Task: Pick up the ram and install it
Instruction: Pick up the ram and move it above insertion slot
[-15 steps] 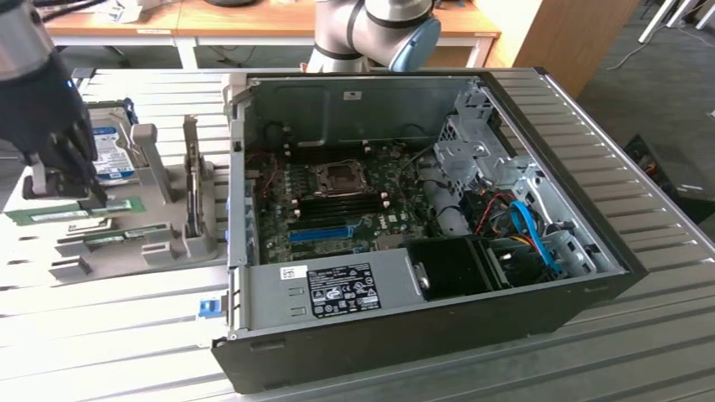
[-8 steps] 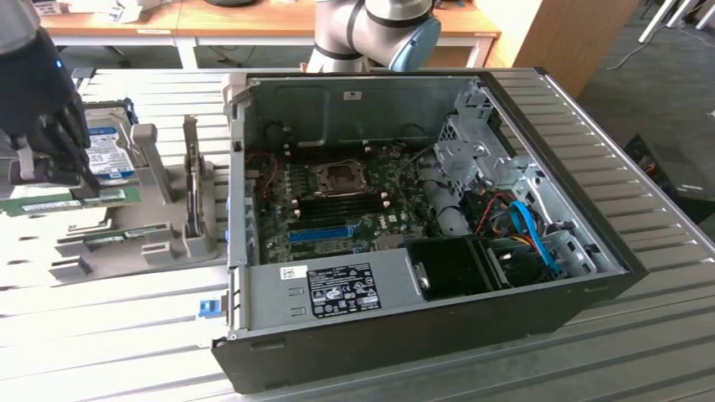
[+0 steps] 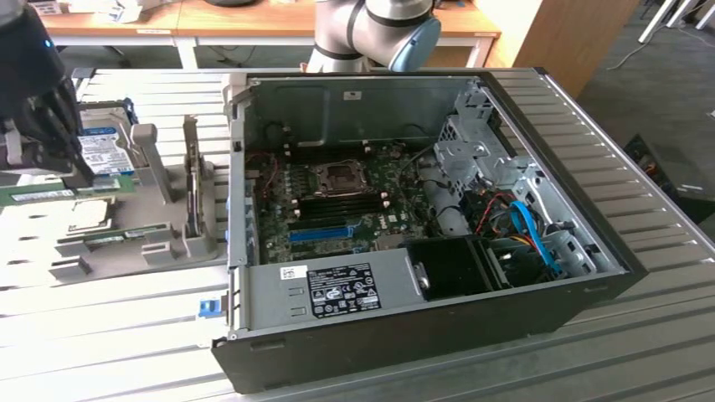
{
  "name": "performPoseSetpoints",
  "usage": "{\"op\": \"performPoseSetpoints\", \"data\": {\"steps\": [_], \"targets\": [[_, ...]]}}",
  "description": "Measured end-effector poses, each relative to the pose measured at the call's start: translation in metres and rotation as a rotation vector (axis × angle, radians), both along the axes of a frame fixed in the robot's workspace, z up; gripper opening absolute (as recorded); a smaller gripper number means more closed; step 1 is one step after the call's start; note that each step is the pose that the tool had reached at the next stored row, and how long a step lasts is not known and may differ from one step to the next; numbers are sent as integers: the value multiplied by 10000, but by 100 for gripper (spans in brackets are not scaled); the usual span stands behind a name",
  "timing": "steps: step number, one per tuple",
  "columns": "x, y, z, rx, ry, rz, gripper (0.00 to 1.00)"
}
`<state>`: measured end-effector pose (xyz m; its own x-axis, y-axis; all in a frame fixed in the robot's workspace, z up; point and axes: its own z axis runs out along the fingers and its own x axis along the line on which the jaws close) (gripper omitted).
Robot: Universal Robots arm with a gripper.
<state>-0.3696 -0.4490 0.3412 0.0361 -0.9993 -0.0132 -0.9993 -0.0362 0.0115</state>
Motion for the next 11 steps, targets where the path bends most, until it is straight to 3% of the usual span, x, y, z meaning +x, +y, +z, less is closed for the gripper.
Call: {"op": "performPoseSetpoints", "data": {"steps": [11], "targets": [[0, 0, 222, 1, -1, 0, 12]]}}
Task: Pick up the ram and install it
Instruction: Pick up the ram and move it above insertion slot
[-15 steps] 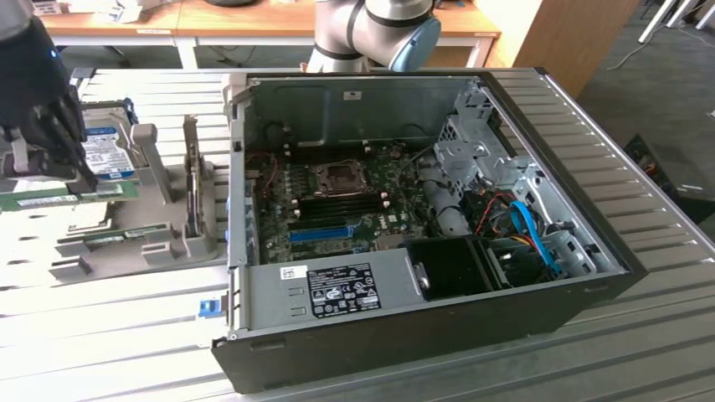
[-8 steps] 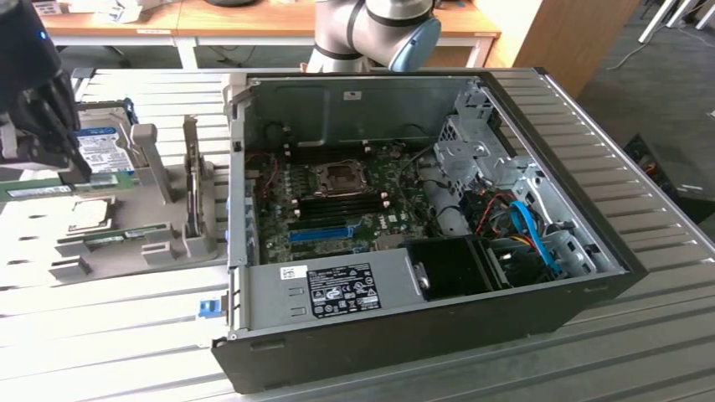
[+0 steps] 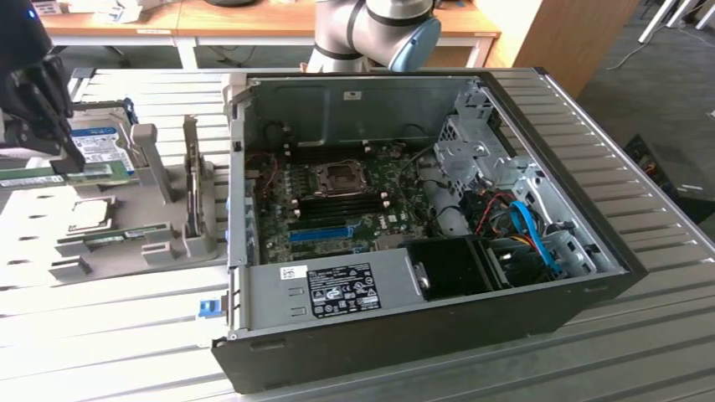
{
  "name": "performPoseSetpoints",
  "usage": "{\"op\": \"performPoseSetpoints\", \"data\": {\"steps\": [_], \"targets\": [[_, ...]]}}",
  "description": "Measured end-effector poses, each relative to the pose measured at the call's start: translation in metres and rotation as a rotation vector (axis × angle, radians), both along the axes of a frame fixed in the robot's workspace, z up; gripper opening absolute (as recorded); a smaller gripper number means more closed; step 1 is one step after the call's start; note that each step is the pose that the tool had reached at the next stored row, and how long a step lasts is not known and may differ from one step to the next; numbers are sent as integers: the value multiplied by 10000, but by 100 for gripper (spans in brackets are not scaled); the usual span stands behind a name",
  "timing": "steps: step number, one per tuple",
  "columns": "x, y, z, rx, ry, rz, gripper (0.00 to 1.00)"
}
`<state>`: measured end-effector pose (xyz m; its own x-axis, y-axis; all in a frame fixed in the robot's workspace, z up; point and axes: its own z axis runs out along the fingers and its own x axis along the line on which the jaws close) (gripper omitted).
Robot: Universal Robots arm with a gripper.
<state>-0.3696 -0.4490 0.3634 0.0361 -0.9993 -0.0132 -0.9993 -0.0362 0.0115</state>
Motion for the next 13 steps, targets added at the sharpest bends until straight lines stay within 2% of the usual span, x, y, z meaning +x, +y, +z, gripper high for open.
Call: {"op": "performPoseSetpoints", "data": {"steps": [13], "targets": [[0, 0, 192, 0, -1, 0, 12]]}}
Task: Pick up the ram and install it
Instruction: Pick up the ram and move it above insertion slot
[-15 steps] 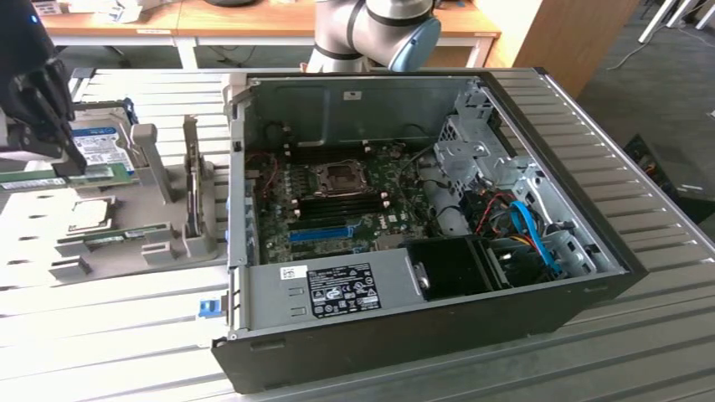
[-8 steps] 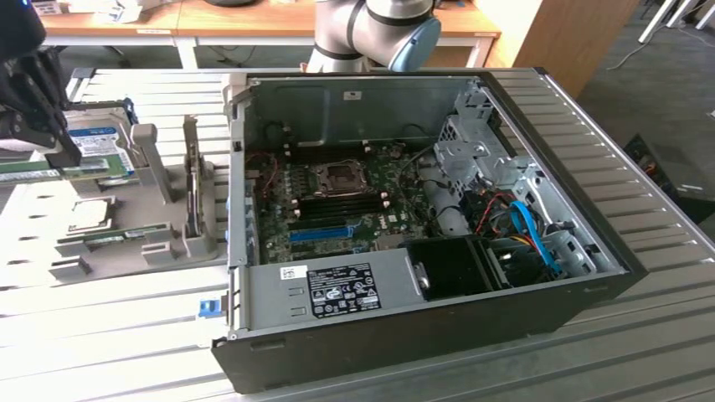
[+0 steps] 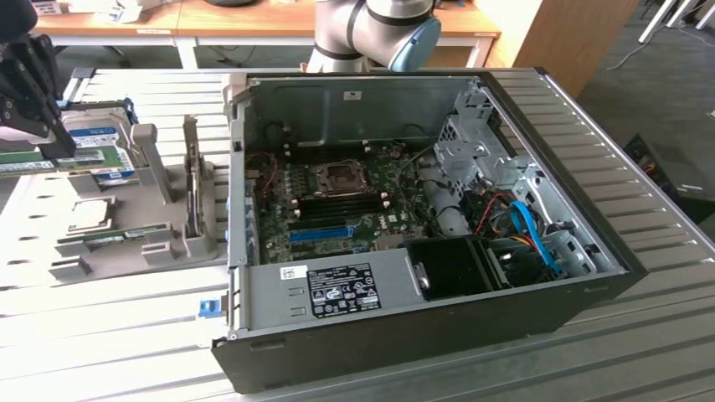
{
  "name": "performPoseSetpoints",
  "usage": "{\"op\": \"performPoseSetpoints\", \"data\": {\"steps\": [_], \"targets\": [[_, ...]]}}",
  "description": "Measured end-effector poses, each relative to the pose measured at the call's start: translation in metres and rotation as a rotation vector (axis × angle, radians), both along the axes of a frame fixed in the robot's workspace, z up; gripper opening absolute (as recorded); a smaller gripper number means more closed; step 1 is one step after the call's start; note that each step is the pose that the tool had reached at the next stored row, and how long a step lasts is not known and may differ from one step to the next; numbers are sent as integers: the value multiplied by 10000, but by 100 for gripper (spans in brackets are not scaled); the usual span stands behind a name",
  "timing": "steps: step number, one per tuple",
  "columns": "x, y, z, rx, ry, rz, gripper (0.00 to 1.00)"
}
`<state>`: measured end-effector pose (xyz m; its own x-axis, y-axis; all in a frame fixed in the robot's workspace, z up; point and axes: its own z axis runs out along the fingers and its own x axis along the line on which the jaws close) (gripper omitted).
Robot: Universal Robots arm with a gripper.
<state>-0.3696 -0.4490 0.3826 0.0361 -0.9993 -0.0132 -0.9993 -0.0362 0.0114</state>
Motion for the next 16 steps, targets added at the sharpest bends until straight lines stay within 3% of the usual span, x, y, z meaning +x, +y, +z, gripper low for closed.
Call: {"op": "performPoseSetpoints", "data": {"steps": [7, 16], "targets": [[7, -1, 3, -2, 4, 2, 12], [178, 0, 1, 0, 1, 1, 12]]}}
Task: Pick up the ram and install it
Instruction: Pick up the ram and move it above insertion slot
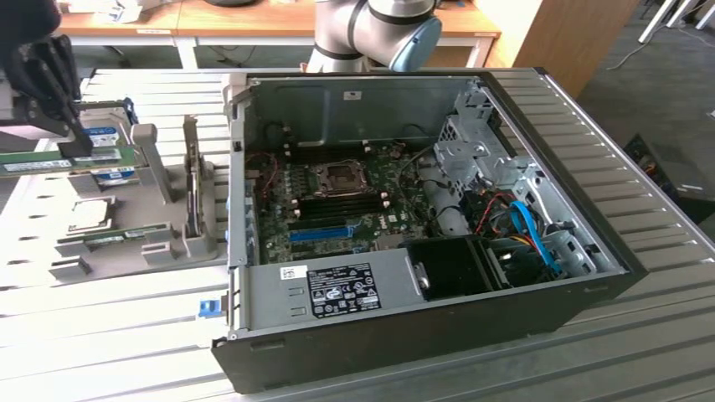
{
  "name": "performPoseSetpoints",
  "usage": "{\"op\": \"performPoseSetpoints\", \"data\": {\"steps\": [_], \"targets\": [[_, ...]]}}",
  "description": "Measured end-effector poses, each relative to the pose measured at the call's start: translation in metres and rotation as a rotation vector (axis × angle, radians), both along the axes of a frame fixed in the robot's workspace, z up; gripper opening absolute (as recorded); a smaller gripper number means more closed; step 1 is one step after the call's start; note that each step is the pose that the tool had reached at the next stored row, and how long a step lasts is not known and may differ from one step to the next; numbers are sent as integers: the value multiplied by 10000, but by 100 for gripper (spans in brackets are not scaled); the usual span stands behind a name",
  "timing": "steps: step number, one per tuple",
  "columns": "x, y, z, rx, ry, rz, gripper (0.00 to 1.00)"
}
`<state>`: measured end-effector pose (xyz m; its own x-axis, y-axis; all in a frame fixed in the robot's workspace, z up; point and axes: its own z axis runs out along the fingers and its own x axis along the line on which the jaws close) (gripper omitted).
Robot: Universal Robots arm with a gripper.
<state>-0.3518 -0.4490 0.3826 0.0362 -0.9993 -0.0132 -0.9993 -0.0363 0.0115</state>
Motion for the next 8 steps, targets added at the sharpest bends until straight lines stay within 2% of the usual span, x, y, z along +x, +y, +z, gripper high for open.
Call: {"op": "performPoseSetpoints", "data": {"steps": [8], "targets": [[208, 1, 0, 0, 0, -2, 12]]}}
